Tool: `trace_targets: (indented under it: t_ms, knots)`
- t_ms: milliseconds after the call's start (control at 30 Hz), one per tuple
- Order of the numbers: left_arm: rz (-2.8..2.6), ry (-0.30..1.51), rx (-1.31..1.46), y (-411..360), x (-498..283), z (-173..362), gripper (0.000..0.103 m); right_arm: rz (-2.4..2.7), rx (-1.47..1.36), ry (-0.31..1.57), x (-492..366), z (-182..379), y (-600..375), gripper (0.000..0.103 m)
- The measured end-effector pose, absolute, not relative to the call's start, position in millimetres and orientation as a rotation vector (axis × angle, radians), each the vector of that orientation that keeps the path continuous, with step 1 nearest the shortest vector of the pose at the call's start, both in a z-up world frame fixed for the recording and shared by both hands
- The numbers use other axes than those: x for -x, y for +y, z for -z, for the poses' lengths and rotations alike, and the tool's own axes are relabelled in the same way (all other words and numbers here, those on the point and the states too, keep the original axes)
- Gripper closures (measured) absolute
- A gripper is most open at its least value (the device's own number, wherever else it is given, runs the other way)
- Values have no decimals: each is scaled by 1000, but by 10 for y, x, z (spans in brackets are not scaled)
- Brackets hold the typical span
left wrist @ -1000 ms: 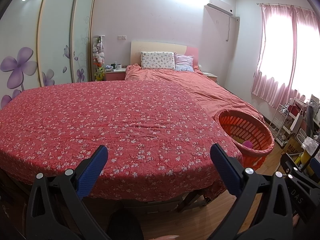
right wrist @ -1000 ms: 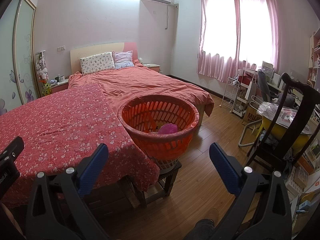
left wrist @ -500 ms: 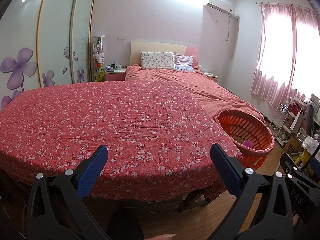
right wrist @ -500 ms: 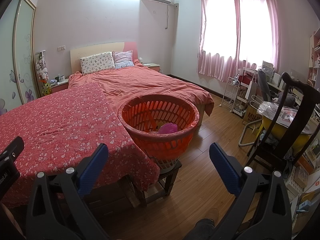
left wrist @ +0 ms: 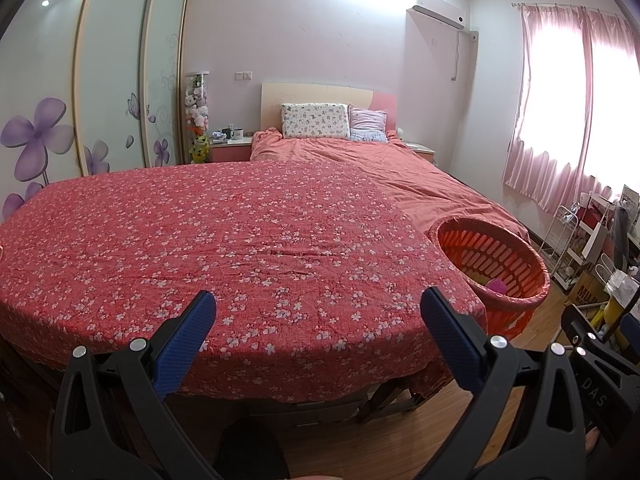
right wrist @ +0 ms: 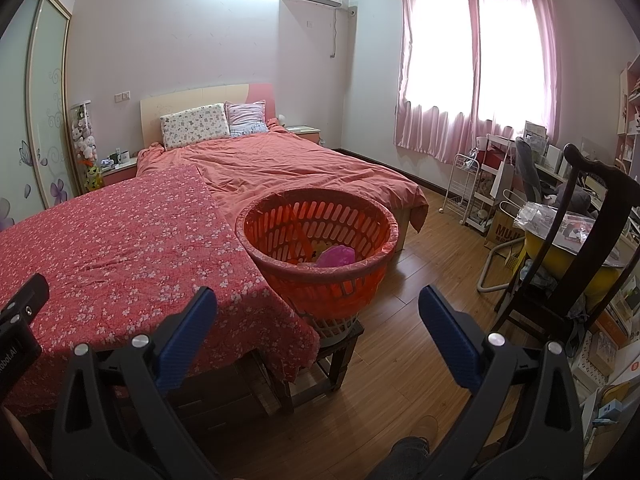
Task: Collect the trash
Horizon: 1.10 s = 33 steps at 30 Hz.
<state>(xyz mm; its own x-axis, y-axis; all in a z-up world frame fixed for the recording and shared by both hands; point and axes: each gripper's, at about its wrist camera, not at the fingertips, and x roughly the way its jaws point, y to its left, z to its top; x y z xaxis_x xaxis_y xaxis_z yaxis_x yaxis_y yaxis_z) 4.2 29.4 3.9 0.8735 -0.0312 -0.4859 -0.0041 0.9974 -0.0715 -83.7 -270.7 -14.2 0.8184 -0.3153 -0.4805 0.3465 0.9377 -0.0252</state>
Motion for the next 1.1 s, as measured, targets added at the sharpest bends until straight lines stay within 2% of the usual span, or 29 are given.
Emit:
trace_targets:
  t_ms: [1100]
  knots:
    - [14, 514, 56, 343, -65, -24, 2, 351, -66, 504, 834, 158, -2701, 4]
